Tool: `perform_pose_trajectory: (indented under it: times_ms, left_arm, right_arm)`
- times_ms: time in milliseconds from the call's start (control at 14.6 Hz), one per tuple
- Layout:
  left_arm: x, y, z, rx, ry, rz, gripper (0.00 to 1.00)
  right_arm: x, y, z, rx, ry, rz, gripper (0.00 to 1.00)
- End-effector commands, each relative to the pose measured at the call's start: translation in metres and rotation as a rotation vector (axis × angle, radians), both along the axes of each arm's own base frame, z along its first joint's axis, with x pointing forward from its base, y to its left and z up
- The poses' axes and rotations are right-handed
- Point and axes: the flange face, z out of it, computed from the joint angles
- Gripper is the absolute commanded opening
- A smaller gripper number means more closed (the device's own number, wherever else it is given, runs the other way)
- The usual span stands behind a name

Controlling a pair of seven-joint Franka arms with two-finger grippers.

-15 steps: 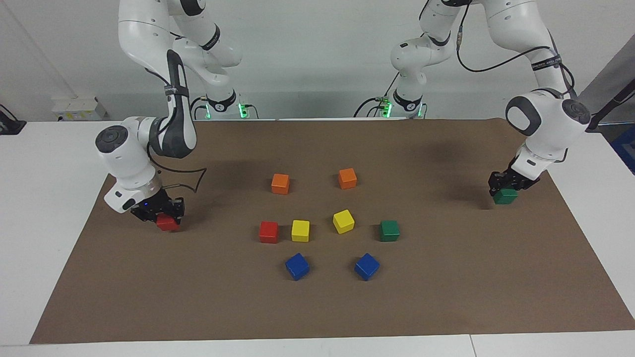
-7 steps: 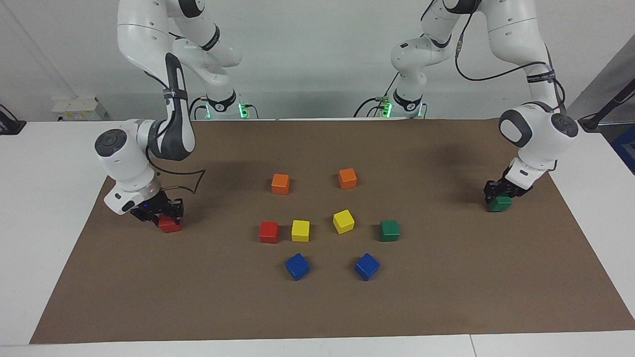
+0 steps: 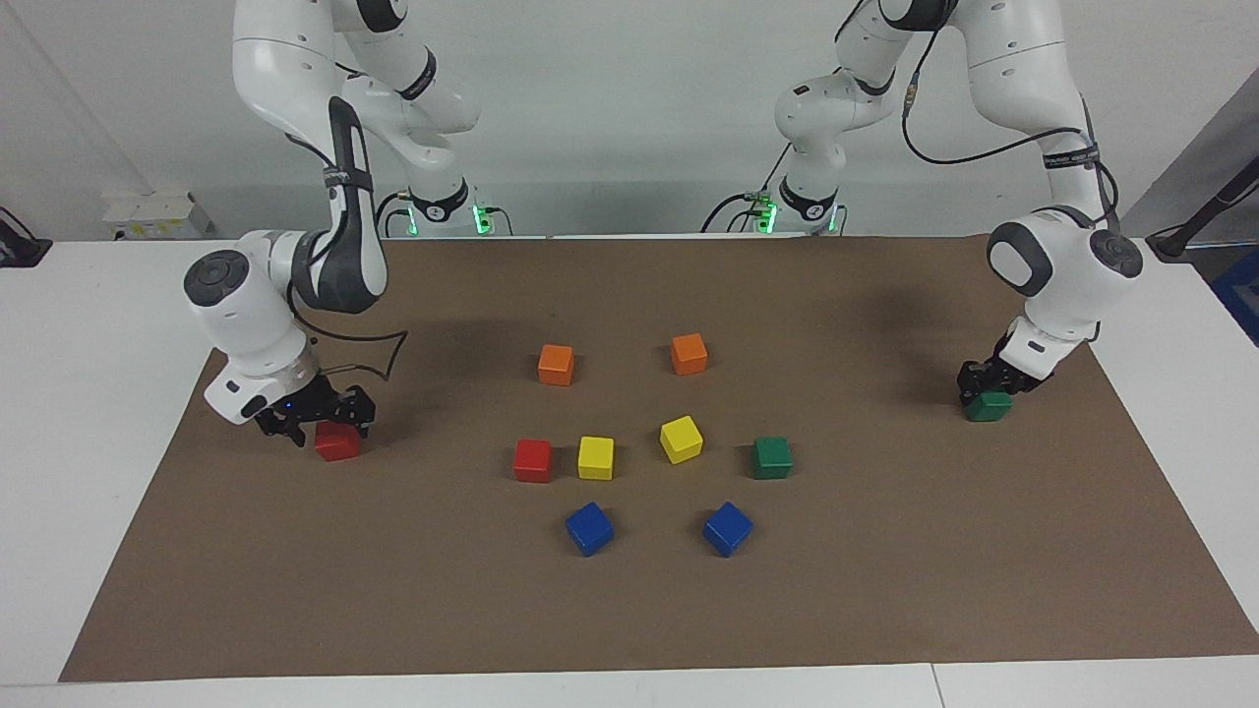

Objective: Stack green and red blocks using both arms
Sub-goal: 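Set the green cube down with the left gripper while the right gripper sets red down, then grasp the second green cube with the left gripper while the right gripper grasps red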

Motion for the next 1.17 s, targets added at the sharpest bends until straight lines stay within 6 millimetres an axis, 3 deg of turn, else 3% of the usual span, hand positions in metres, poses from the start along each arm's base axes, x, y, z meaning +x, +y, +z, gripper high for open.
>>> perform_pose_trajectory:
  times_ms: [0,206,412,480,617,686,823,1097]
  left_arm:
    - [0.0,0.003,-0.002,0.028,-0.008,-0.011,1.0]
    - [0.006,0.004,0.012,0.026,0.004,-0.012,1.0]
    - [0.033,-0.003,0.069,0.019,0.04,-0.028,1.0]
    - [0.045,-0.02,0.09,0.014,0.056,-0.039,1.0]
    - [0.066,-0.068,0.128,0.014,0.053,0.048,1.0]
    - [0.076,-0.102,0.133,0.011,0.049,0.088,1.0]
    - [0.084,-0.176,0.14,0.001,0.026,0.113,1.0]
    - [0.08,-0.279,0.136,-0.058,-0.006,0.032,1.0]
  right_arm:
    - [0.018,0.012,0.081,0.014,0.014,0.015,1.0]
    - [0.034,0.089,0.15,-0.082,0.03,-0.067,1.0]
    - [0.037,0.181,0.155,-0.079,-0.033,-0.207,1.0]
    - [0.033,0.213,0.152,-0.064,-0.047,-0.261,1.0]
    - [0.028,0.262,0.133,-0.048,-0.057,-0.322,1.0]
    - [0.027,0.277,0.124,-0.037,-0.069,-0.326,1.0]
    - [0.027,0.281,0.103,-0.01,-0.084,-0.349,1.0]
    - [0.035,0.287,0.071,0.027,-0.071,-0.426,1.0]
